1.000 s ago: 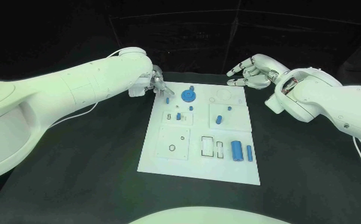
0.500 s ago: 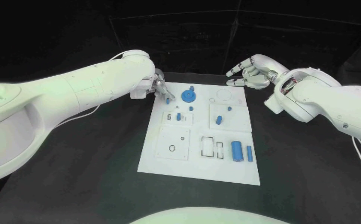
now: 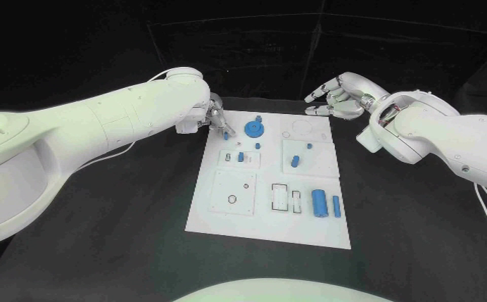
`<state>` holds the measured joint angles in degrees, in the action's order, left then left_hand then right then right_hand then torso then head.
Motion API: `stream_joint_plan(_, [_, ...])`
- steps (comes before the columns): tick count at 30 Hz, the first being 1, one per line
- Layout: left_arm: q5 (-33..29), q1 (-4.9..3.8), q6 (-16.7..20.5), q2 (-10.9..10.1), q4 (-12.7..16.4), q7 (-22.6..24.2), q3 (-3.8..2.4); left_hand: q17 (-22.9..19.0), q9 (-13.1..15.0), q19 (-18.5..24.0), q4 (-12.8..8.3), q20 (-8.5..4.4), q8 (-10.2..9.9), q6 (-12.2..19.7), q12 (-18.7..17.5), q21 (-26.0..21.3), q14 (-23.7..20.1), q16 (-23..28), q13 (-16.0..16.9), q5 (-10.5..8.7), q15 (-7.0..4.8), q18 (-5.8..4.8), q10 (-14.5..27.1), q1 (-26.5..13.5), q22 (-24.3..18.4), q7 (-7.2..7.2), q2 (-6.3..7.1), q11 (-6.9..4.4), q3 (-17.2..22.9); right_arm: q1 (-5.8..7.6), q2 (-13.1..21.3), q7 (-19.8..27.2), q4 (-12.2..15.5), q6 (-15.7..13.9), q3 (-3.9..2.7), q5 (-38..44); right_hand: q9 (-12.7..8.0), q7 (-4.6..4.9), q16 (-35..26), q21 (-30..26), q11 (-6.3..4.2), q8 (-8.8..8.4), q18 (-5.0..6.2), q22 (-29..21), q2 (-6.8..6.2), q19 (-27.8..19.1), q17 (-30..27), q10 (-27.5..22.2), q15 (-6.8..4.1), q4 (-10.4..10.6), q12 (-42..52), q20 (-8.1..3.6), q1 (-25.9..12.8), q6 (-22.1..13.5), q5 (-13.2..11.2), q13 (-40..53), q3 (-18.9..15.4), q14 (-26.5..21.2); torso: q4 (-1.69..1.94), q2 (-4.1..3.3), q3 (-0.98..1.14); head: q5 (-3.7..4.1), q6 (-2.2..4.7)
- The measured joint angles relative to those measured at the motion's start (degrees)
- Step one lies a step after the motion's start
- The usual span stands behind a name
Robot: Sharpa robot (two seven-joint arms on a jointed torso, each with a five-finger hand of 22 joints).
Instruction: Assemble the parts on the task board
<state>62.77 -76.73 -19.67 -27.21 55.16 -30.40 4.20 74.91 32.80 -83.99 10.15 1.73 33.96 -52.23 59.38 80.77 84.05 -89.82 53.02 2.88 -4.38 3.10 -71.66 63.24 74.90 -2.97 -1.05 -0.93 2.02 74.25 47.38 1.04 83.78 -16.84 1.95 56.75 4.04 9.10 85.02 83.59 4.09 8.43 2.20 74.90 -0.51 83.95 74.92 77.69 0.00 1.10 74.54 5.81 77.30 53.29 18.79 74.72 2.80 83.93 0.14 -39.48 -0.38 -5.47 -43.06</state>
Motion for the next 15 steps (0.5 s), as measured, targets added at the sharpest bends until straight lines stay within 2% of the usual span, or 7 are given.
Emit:
stream_joint_plan(3, [0.0,0.00,-0.2,0.0,0.0,0.0,0.00,0.0,-0.1,0.0,-0.5,0.00,0.0,0.0,0.3,0.0,0.0,0.0,0.0,0.00,0.00,0.00,0.0,0.6,0.0,0.00,-0.36,0.00,0.3,0.00,0.0,0.0,-0.1,0.0,0.00,0.0,0.0,0.00,-0.2,0.0,0.00,0.00,0.00,0.0,0.00,0.0,0.0,0.0,0.00,0.0,0.0,0.00,0.0,0.0,0.0,0.0,0.0,0.0,0.00,0.00,0.00,0.00,-0.01])
stream_joint_plan(5, [0.0,0.00,-0.2,0.0,0.1,0.1,0.00,0.0,-0.1,0.0,-0.7,0.00,0.0,0.0,0.3,0.0,0.0,0.0,0.0,0.00,0.00,0.00,0.0,1.0,0.0,0.00,-0.14,0.00,0.4,0.00,0.0,0.0,-0.1,0.0,0.00,0.0,0.0,0.00,-0.2,0.0,0.00,0.00,0.00,0.0,0.00,0.0,0.0,0.0,0.00,0.0,0.0,0.00,0.0,0.0,0.0,0.0,0.0,0.0,0.00,0.00,-0.01,0.00,-0.05])
stream_joint_plan(9, [0.0,0.00,-0.4,0.0,0.1,0.3,0.01,0.0,-0.3,0.0,-1.6,0.00,0.0,0.0,0.3,0.0,0.0,0.0,0.0,0.00,0.00,0.00,0.0,2.5,0.0,0.00,-0.79,0.00,1.3,0.00,-0.1,0.0,-0.1,0.0,0.00,0.0,0.0,0.00,-0.2,0.0,0.00,0.00,-0.01,0.0,0.00,0.0,0.0,0.0,0.00,0.0,0.0,0.00,0.0,0.0,0.0,0.0,0.0,0.0,0.00,0.00,-0.03,-0.03,-0.10])
stream_joint_plan(12, [0.0,0.01,-0.4,0.0,0.1,0.5,0.01,0.0,-0.6,0.0,-3.3,0.00,0.0,-0.2,0.3,0.0,0.0,0.0,-0.2,0.00,0.00,0.00,0.0,5.3,0.0,0.21,-1.94,0.00,3.0,0.00,-0.1,0.0,-0.2,0.0,0.00,0.0,0.0,0.00,-0.2,0.0,0.00,0.00,0.00,0.0,0.00,0.0,0.0,0.0,0.00,0.0,0.0,0.00,0.0,0.0,0.0,0.0,0.0,0.0,0.00,-0.01,-0.03,-0.03,-0.14])
stream_joint_plan(15, [-0.2,0.00,-0.4,-0.1,0.2,0.8,0.01,0.0,-1.2,0.0,-6.3,0.00,-0.3,0.1,0.3,0.0,-0.1,0.0,-0.3,-0.02,-0.34,0.00,0.0,8.6,0.0,0.39,-2.94,-0.42,6.0,0.00,-0.1,0.0,-0.2,0.0,0.00,0.0,0.0,0.00,-0.2,0.0,0.00,0.00,0.00,0.0,0.00,0.0,0.0,0.0,0.00,0.0,0.0,0.00,0.0,0.0,0.0,0.0,0.0,0.0,0.00,-0.01,-0.02,-0.04,-0.20])
